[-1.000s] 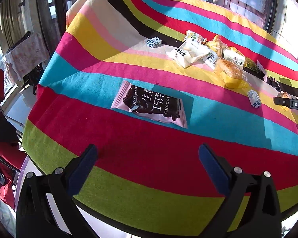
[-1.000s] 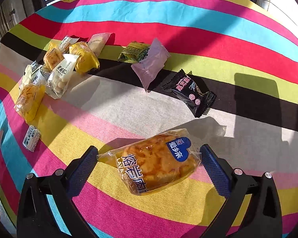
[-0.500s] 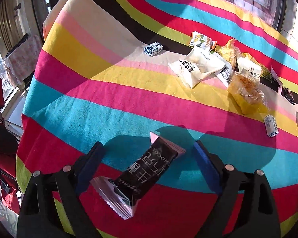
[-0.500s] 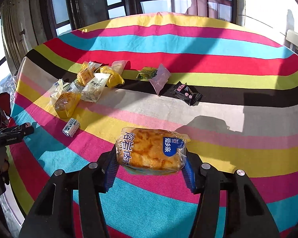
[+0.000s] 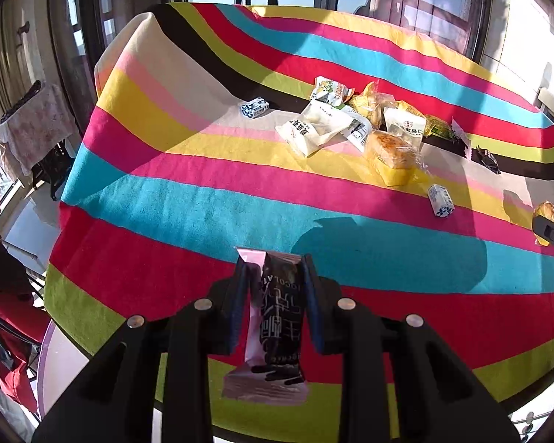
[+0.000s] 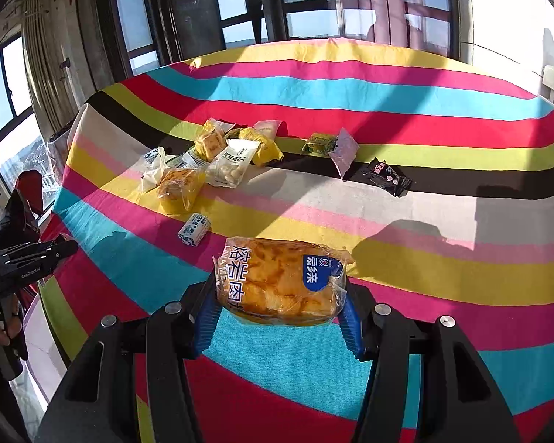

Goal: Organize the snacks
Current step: 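Carry both held snacks into the white box and open both tools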

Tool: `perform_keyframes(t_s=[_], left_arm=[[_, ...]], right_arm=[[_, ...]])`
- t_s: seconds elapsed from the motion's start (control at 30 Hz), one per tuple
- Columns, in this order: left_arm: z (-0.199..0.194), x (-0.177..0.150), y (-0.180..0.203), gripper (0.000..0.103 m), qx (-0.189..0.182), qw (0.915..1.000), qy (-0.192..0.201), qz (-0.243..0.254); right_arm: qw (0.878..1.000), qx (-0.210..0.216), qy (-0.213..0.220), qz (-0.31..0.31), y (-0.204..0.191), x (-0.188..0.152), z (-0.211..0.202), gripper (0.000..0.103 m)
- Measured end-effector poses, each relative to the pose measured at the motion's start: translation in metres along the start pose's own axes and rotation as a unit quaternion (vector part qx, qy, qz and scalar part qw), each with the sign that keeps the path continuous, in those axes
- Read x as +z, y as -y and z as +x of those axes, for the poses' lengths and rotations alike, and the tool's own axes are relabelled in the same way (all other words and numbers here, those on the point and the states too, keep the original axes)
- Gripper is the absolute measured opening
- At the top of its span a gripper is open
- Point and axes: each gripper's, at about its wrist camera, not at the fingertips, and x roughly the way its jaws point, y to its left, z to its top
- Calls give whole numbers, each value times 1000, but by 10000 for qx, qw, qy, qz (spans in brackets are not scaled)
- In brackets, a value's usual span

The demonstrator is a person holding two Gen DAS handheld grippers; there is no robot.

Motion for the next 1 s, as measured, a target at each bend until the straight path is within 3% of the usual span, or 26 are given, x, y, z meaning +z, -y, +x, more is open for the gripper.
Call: perform_keyframes(t_s=[0.33,0.6,0.8,1.0], left_arm=[[-14,-17,-5,28,46,9998,205,-10],[-35,-35,-50,28,319,9984,332,-335],[-57,-68,-110,28,599,9935,301,-917],[-75,-124,-171,29,1105,9814,-2,-1571]], right_arm=[[9952,503,-78,-838,-88,-3,-2,54],[9773,1135,-161,-1780,-183,-1,6,54],[9529,1711,-350,-2481,-259,-13,9,54],[9094,2453,-870,-3245,-331,-50,19,55]])
